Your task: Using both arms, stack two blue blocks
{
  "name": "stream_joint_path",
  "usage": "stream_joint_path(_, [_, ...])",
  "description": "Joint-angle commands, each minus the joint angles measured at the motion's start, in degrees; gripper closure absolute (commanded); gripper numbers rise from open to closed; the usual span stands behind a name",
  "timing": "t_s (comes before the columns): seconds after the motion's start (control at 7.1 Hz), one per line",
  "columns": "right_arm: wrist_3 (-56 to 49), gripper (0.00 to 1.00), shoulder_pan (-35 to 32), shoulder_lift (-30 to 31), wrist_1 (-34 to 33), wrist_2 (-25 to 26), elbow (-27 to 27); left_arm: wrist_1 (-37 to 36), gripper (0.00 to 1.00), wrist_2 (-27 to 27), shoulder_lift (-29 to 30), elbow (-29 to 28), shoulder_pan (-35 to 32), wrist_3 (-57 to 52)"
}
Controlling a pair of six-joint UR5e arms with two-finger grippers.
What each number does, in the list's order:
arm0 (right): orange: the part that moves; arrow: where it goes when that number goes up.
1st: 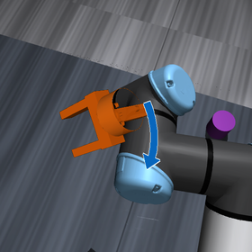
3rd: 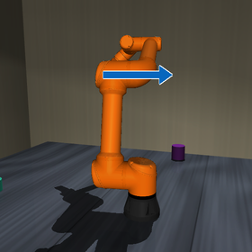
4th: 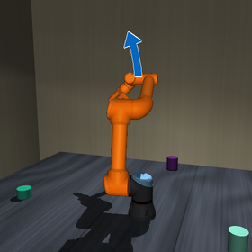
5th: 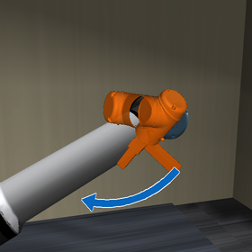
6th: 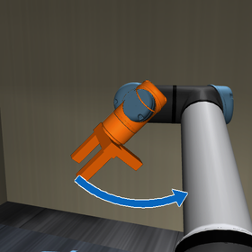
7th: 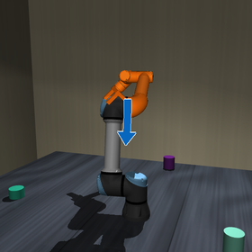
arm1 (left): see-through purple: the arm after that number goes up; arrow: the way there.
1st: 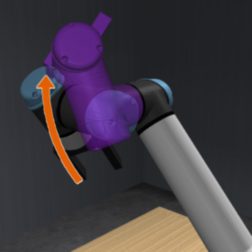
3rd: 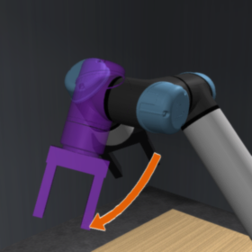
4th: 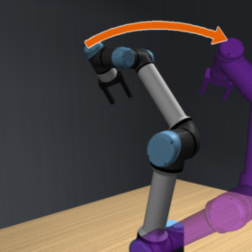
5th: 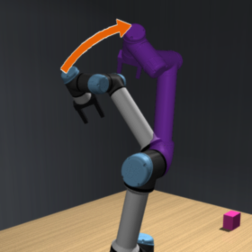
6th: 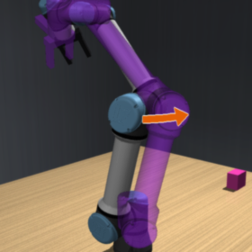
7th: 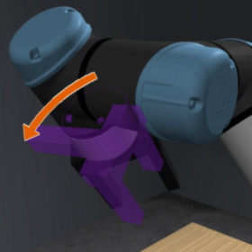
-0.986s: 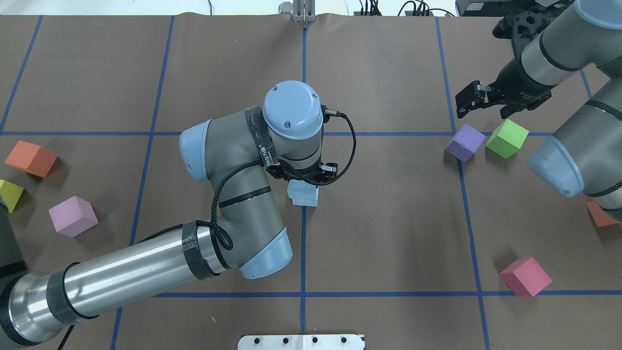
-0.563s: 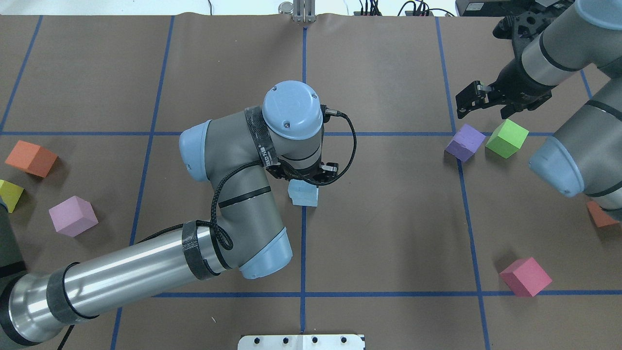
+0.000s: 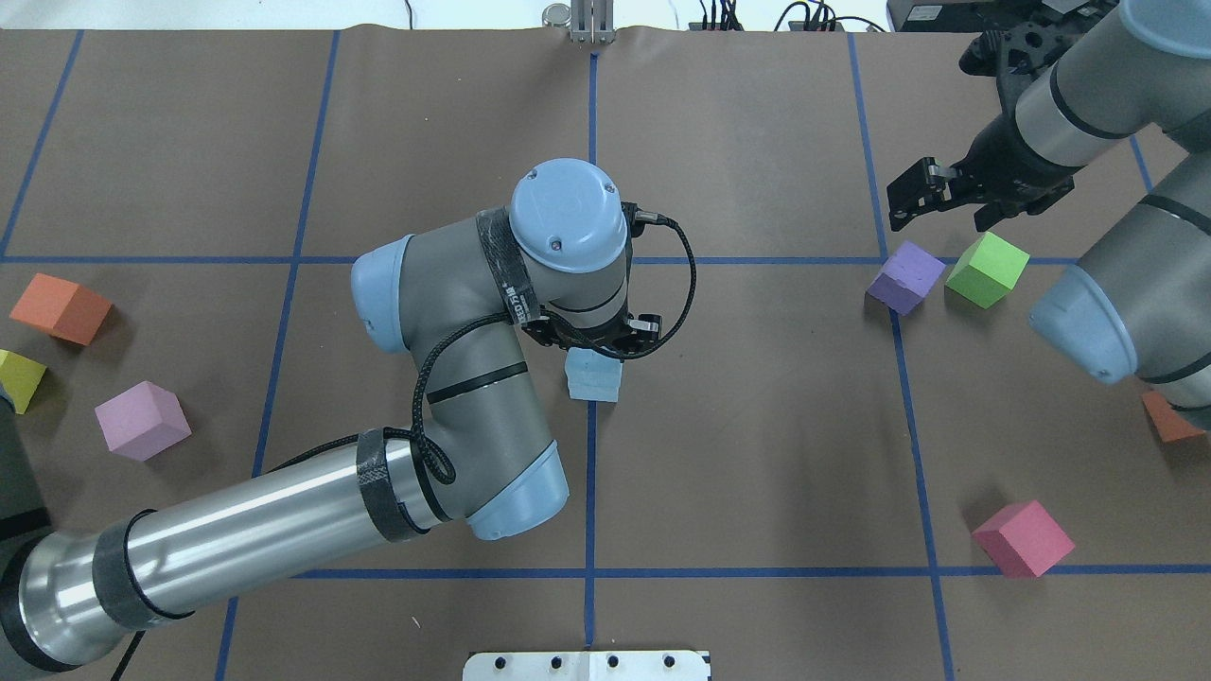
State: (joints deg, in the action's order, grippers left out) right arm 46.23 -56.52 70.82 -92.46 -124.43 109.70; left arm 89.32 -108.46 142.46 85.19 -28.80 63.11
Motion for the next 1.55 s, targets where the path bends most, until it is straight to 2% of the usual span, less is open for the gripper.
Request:
stream_joint_path(0.0, [0.0, 0.00, 0.0, 0.0, 0.0, 0.1, -0.1, -0.2, 0.44, 0.0, -0.3, 0.2, -0.1, 0.1])
stream_joint_path(0.28, [-0.1, 0.00, 0.0, 0.0, 0.0, 0.2, -0.1, -0.1, 0.42, 0.0, -0.7, 0.3, -0.1, 0.1])
stream_joint_path(0.42, [0.0, 0.00, 0.0, 0.0, 0.0, 0.2, -0.1, -0.1, 0.37, 0.0, -0.7, 0.3, -0.2, 0.1])
stream_joint_path(0.56, [0.0, 0.00, 0.0, -0.1, 0.0, 0.2, -0.1, 0.0, 0.26, 0.0, -0.8, 0.3, -0.2, -0.2])
stream_joint_path(1.13, [0.0, 0.00, 0.0, 0.0, 0.0, 0.2, -0.2, -0.1, 0.21, -0.1, -0.7, 1.3, -0.1, 0.3])
stream_joint_path(1.41, [-0.1, 0.00, 0.0, -0.1, 0.0, 0.0, -0.1, -0.3, 0.13, 0.0, -0.8, 2.8, -0.6, 0.2])
